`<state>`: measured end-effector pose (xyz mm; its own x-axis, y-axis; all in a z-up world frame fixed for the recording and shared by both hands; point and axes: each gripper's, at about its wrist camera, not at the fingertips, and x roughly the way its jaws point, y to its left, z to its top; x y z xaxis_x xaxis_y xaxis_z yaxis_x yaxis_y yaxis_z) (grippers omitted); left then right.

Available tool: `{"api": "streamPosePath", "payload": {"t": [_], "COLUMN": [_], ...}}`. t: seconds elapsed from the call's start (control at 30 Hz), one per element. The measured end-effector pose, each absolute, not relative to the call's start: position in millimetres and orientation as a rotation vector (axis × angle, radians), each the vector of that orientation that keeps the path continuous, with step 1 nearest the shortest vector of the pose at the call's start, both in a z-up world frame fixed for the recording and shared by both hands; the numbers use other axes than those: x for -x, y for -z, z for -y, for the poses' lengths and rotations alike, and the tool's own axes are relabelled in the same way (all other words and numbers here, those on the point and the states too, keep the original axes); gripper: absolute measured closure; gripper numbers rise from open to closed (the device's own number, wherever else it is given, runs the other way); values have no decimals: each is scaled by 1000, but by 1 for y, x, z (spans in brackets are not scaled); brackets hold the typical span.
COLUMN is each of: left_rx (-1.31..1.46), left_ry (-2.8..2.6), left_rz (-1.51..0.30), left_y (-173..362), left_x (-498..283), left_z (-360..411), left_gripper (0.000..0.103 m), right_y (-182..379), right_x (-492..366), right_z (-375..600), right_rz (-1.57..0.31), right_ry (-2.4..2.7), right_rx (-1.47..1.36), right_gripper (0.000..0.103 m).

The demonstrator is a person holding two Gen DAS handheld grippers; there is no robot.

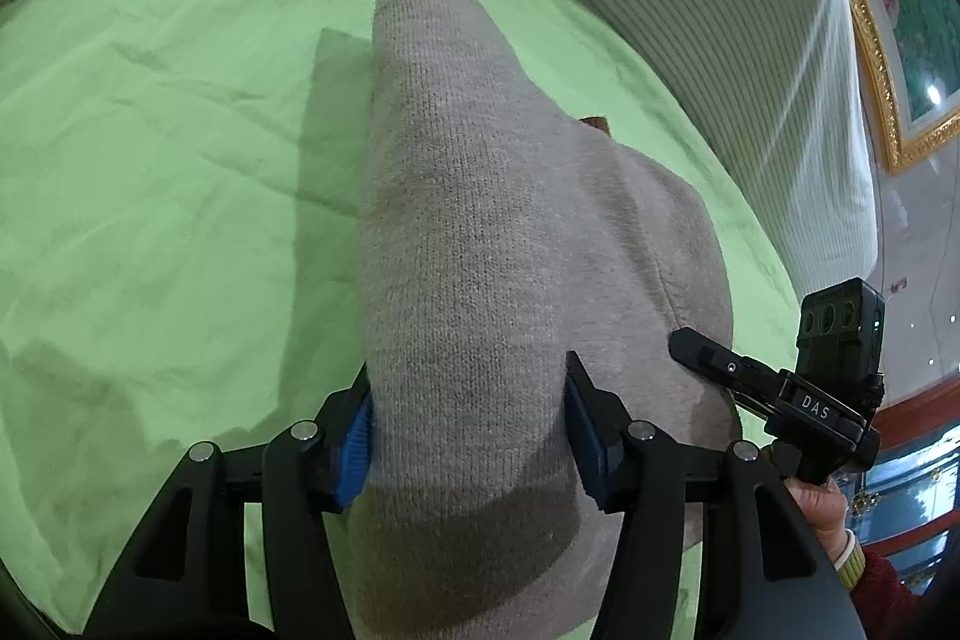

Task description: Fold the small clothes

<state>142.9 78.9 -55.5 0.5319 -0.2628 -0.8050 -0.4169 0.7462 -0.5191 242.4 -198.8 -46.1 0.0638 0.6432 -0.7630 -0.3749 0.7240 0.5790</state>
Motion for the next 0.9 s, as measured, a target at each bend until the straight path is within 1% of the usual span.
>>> {"api": "streamPosePath", "payload": {"t": [0.03,0.1,0.17,0.2,0.33,0.4,0.5,0.6,0.77,0.9], "left_rx": [757,759,755,752,725,706,669,603,515,508], "left_ry": [-102,-104,-113,-118,-150,-172,-205,-255,-294,-299], "left_rz": [-1031,-1034,-1039,-1041,-1058,-1077,-1094,-1113,-1103,-1100], "left_y": [56,57,58,56,52,48,44,34,19,12], "left_x": [-143,-141,-142,-146,-142,-142,-138,-139,-134,-126], "left_z": [-79,-81,-81,-78,-77,-74,-75,-68,-58,-55], "left_gripper": [45,44,40,39,33,29,28,23,23,23], "right_y": [48,50,52,53,52,50,45,40,29,11], "right_x": [-243,-244,-245,-246,-246,-244,-240,-237,-230,-218], "right_z": [199,200,201,202,203,202,202,203,214,220], "right_rz": [-1296,-1288,-1280,-1280,-1268,-1257,-1243,-1233,-1211,-1169], "right_ry": [-774,-774,-771,-767,-749,-735,-712,-685,-618,-613], "right_rx": [-249,-247,-237,-236,-236,-228,-213,-198,-204,-204], "right_gripper": [57,54,52,49,46,45,45,45,45,45]}}
